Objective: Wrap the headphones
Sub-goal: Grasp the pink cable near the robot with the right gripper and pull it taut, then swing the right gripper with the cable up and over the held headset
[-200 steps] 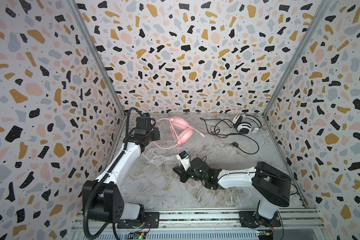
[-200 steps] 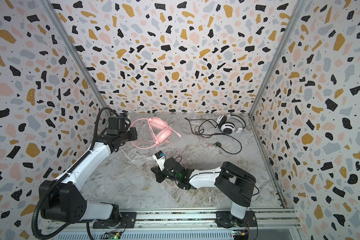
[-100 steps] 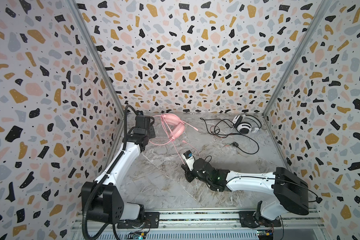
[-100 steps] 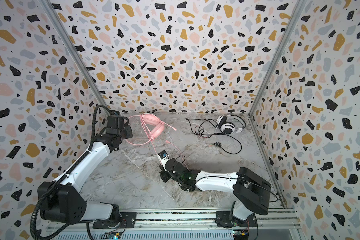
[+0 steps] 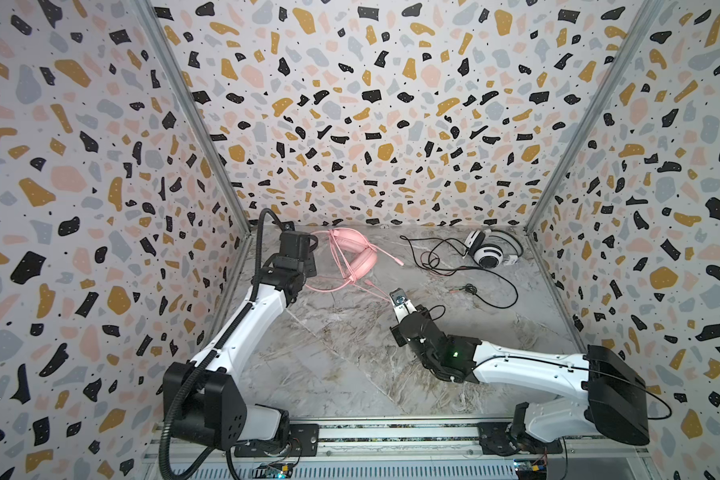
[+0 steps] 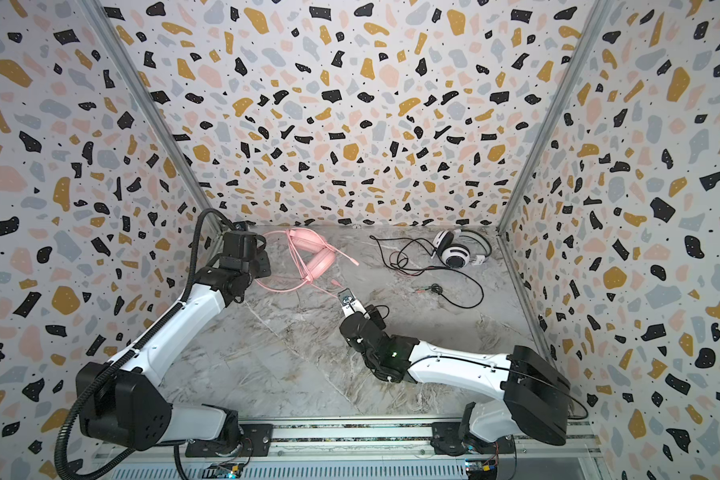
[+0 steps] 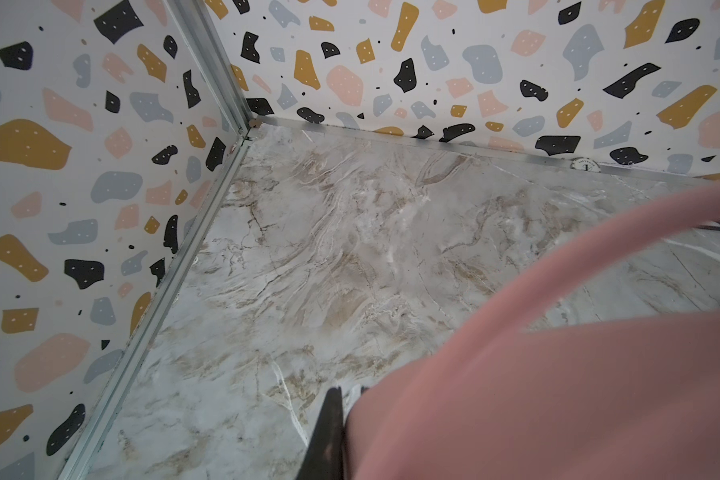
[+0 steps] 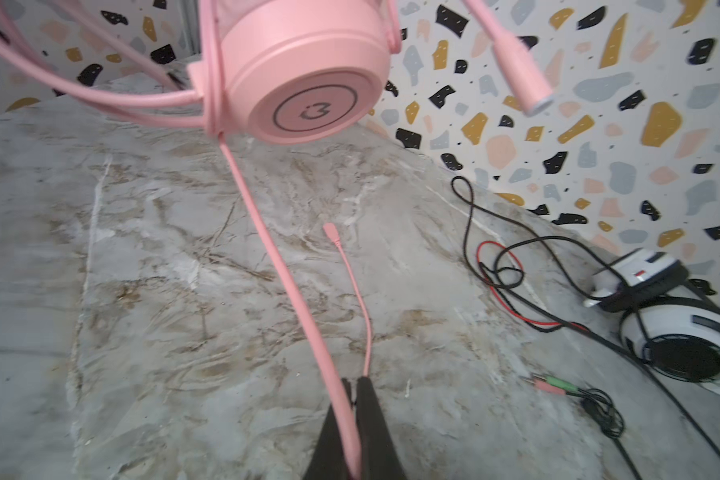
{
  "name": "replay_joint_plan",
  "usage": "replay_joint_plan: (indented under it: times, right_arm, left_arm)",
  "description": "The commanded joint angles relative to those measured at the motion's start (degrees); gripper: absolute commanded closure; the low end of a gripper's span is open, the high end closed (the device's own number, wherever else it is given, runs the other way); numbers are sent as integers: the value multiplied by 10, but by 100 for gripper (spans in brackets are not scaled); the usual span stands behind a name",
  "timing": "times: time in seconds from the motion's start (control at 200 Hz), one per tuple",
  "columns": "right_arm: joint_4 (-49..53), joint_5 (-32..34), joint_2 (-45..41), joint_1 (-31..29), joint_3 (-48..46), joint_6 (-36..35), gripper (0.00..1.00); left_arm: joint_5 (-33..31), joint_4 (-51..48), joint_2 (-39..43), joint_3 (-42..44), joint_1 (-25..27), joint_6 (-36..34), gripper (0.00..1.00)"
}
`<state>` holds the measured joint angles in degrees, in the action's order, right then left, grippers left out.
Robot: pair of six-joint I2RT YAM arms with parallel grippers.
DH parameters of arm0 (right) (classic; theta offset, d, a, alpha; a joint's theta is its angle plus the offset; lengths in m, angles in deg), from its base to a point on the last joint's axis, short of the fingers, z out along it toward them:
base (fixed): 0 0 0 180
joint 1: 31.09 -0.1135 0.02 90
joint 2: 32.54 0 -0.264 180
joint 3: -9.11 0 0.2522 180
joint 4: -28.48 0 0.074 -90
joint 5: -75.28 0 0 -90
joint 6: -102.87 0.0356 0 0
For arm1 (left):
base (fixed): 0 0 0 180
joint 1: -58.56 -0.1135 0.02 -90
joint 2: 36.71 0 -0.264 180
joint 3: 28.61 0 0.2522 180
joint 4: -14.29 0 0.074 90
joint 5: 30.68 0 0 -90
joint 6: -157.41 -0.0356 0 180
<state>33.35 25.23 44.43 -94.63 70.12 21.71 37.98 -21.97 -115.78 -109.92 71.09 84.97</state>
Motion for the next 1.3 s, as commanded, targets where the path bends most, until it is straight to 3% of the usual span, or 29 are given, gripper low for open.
replay_joint_plan:
  times: [0.0, 0.31, 0.616, 0.866, 1.071, 1.297]
  right_arm:
    - [12, 83, -59, 25, -21, -29, 94]
    - [-55, 94, -165, 75, -40, -85, 92]
    - [-79, 66, -184, 75, -66, -66, 89]
    - [-101, 49, -215, 77, -67, -92, 89]
    - [-113, -7, -220, 62, -34, -126, 89]
    - [-118, -46, -181, -7, 46, -211, 90]
  left_arm:
    - [-52, 74, 26, -31, -8, 9, 100]
    - [-50, 80, 27, -28, -3, 6, 100]
    - [-41, 82, 31, -27, 0, 8, 100]
    - [-16, 75, 20, -36, 0, 8, 100]
    - [-20, 79, 16, -32, 4, 15, 100]
    - [-8, 62, -12, -48, 19, 11, 100]
